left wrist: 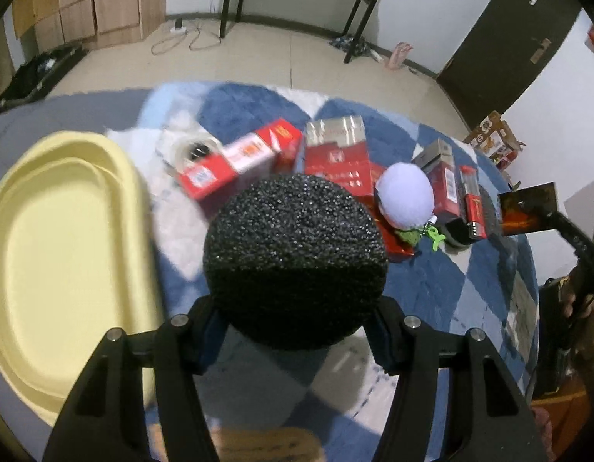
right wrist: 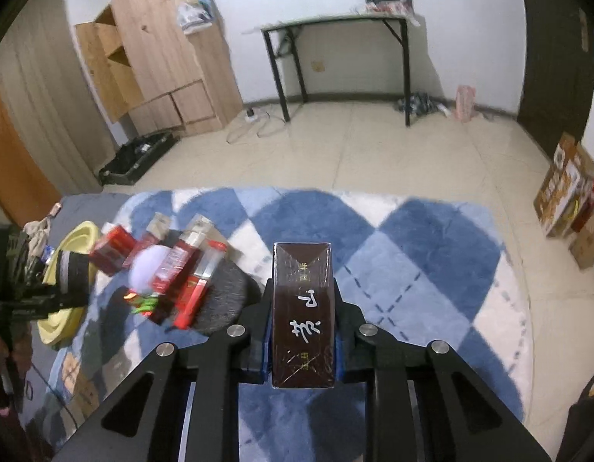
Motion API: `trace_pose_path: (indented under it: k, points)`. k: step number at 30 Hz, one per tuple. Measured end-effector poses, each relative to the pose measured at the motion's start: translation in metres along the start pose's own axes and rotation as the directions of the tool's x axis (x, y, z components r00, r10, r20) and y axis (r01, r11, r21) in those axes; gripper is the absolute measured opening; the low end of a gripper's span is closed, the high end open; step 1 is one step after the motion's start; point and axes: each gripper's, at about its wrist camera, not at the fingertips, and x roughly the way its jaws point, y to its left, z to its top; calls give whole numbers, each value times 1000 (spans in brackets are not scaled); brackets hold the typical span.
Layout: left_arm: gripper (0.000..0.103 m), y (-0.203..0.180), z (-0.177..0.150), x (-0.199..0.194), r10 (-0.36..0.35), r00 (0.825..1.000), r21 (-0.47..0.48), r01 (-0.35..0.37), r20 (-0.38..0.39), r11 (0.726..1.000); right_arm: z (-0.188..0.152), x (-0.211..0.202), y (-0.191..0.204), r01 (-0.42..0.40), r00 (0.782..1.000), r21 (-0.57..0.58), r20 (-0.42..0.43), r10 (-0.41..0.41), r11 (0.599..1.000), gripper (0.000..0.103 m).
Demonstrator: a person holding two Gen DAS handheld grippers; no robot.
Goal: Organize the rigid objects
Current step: 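Grasp the black foam cylinder with left tool while right tool grasps the dark brown box, then carry both items over the yellow tray and open both tools to release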
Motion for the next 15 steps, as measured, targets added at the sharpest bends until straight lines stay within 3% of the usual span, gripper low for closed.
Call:
trace_pose_path:
  k: [4, 7, 9, 13, 15]
  points:
    - [63, 34, 1, -28, 65, 998, 27, -65, 9, 998, 16, -32, 50, -110, 992, -108, 46, 116, 988, 22]
    - [63, 74, 7, -43, 140, 990, 4, -140, 28, 990, 32, -26, 109, -234, 972, -167, -3, 237, 958, 22]
    - [63, 108, 12, -51, 202, 978, -28, -201, 44, 979, 41, -11, 154, -327, 945, -203, -63, 320, 923, 22]
    - [63, 165, 19, -48, 288, 957, -75, -287, 14, 955, 49, 45, 254, -526, 846, -206, -233, 480, 825, 22]
    - [63, 191, 21, -48, 324, 946, -100, -319, 30, 942, 41, 76, 296, -562, 816, -208, -298, 496, 801, 22]
